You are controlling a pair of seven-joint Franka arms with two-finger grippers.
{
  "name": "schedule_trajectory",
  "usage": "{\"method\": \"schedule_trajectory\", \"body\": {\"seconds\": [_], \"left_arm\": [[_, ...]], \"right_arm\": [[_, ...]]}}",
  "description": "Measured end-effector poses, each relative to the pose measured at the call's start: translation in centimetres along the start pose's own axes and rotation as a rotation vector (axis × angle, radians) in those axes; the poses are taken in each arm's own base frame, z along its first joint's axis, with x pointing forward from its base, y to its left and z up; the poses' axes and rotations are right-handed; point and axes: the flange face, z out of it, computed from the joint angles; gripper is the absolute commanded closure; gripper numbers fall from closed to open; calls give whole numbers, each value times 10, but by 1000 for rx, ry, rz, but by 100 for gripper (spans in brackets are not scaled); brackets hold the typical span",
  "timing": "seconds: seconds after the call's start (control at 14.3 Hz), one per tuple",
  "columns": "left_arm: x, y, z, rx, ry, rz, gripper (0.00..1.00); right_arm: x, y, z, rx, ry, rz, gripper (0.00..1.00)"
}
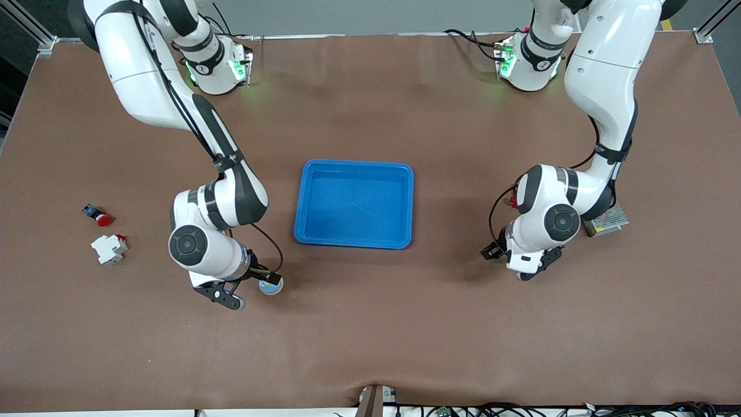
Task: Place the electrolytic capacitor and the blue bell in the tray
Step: 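Grasp the capacitor with the left gripper while the right gripper grasps the bell, then place the capacitor in the tray while the right gripper carries the bell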
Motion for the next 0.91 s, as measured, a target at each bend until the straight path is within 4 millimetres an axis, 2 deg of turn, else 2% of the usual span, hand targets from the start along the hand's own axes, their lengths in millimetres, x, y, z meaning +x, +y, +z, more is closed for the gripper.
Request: {"method": "schedule_trajectory", "body": {"seconds": [0.14,0.21,0.49,0.63,0.7,0.77,0.91], "left_arm": [[1,0,7,-5,6,-1,86],[2,2,5,-9,10,0,98],[-1,6,-1,-11,11,-10,100],[-13,17,-14,-5,5,-23,100],[-22,23,-24,0,0,-29,100],[-33,30,-34,6,-4,-32,100],[-61,46,-54,14,-8,-41,100]], "right_arm": [[2,-2,10,-5,-2,-3,0],[3,-3,16,-7,-1,-4,0],[8,-4,37,-6,16,-9,0],[9,-5,43,-1,22,-9,0],[10,-5,45,0,23,-9,5],[10,-5,46,0,24,-9,33],[11,-6,46,2,26,-9,100]]}}
